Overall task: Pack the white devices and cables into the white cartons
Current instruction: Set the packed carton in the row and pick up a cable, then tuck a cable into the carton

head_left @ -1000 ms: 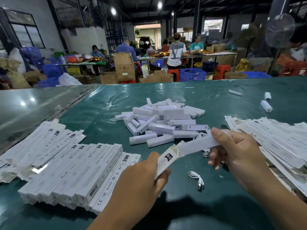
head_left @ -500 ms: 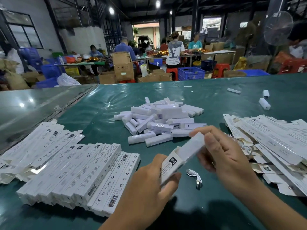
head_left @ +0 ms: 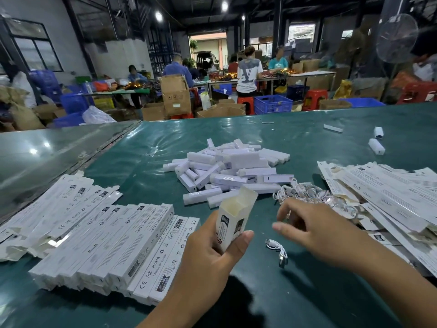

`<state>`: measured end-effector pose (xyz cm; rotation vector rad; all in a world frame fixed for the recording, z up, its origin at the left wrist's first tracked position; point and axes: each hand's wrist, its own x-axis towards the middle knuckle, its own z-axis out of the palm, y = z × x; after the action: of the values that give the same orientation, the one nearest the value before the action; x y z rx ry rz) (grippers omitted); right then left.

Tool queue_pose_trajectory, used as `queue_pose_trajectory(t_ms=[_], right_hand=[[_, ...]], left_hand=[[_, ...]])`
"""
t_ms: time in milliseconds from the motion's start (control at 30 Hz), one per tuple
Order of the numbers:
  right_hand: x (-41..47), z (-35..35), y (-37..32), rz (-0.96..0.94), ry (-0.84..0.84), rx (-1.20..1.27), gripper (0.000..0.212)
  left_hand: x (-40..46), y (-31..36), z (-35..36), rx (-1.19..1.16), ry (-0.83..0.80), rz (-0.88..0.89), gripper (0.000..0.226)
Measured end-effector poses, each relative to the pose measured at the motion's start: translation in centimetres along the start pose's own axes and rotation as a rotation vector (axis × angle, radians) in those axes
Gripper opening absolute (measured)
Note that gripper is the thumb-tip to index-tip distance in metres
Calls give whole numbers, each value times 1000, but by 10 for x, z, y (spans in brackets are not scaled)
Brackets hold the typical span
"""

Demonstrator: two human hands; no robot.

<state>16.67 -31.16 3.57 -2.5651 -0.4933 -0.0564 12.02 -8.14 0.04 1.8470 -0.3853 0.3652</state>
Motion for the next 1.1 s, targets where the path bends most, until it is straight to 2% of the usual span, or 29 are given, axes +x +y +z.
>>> queue_pose_trajectory(t_ms=[67,133,233,300,400,500,567,667,800,933,1000,1100], right_hand=[[-3,4,5,69,-218,-110,42],[-4,11,7,75,-347,-165,55],[0,22,9,35,-320,-223,40],[3,24,11,16,-281,-215,25],[5,22,13,20,-219,20,4],[5,20,7,7,-221,437,6],[4,21,2,-30,-235,594,11],[2,25,-6,-69,-192,645,8],[0,27,-13,-58,-151,741,11],[-3,31,-22,-4,-145,893,17],[-5,30,-27,9,-180,983,28],[-7,28,-31,-22,-215,965,38]], left_hand=[[1,0,0,-28,-2,-54,37],[2,0,1,-81,-10,-105,27],[6,-3,2,-70,-39,-171,12],[7,-8,3,-54,-35,-227,12],[7,-14,4,-25,-76,-316,12],[8,-15,6,-109,-50,-344,7],[8,-13,5,-160,-38,-326,15],[7,-10,5,-283,-69,-343,35],[9,-10,5,-491,-80,-417,36],[9,-10,5,-442,-60,-359,36],[9,-10,4,-378,-52,-329,36],[8,-9,3,-386,-109,-331,32]])
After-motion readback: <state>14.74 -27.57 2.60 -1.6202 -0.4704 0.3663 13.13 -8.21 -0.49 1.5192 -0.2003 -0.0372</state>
